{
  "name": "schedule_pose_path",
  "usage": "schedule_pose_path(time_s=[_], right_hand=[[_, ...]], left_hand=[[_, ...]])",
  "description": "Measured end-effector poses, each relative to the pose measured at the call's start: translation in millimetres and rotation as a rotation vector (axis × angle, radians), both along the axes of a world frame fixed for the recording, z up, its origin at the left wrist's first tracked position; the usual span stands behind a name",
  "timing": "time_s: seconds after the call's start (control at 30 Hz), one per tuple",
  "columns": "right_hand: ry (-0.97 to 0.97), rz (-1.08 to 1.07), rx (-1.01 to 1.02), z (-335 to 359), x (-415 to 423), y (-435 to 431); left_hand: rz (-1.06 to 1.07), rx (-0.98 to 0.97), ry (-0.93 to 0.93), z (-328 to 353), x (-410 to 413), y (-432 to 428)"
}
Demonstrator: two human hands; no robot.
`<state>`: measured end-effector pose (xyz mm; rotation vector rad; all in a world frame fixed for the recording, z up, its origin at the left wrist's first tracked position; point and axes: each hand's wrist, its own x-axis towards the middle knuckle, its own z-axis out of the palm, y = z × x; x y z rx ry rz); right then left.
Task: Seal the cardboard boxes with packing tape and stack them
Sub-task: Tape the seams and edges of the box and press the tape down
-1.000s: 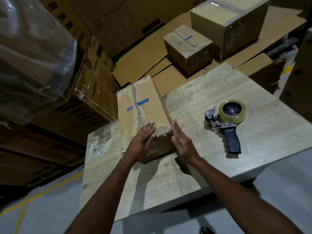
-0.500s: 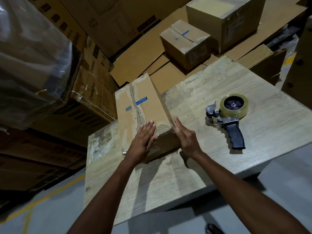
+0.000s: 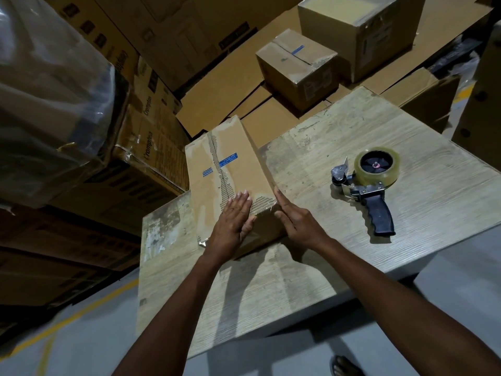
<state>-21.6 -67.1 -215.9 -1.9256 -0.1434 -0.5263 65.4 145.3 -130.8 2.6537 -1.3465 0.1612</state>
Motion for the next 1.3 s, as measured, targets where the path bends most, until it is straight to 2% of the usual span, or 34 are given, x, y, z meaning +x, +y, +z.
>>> schedule_pose_path(time_s=[0.1,0.3,0.47,0.63,0.77,0.97,1.1,1.2,1.3], right_hand=[[0.037,0.020,0.021,-4,-11,-6],[0.046,-0.201,0.184,24,-6,3],[0.064,-0.246,0.176,30,6,12],[0.130,-0.142,0.279,24,11,-3],[0.167,-0.014,0.249,29,10,-14],[0.198,0.072,-0.025,39,7,-25],[-0.095,-0.110,-0.338,40,10,-15],[-0.253,-0.080,-0.551,39,21,-12],[-0.361,-0.034,-0.647,45,31,0]], left_hand=[[0.005,-0.001,0.007,1,0,0],[-0.022,-0.021,0.011,1,1,2],[-0.026,-0.020,0.013,-1,3,4],[-0.044,-0.009,0.053,3,4,5],[-0.067,0.024,0.120,13,5,6],[-0.090,0.089,0.073,14,2,10],[0.002,0.002,0.060,14,-4,30],[0.098,-0.032,-0.001,8,-2,56],[0.170,-0.079,-0.020,-2,-6,62]])
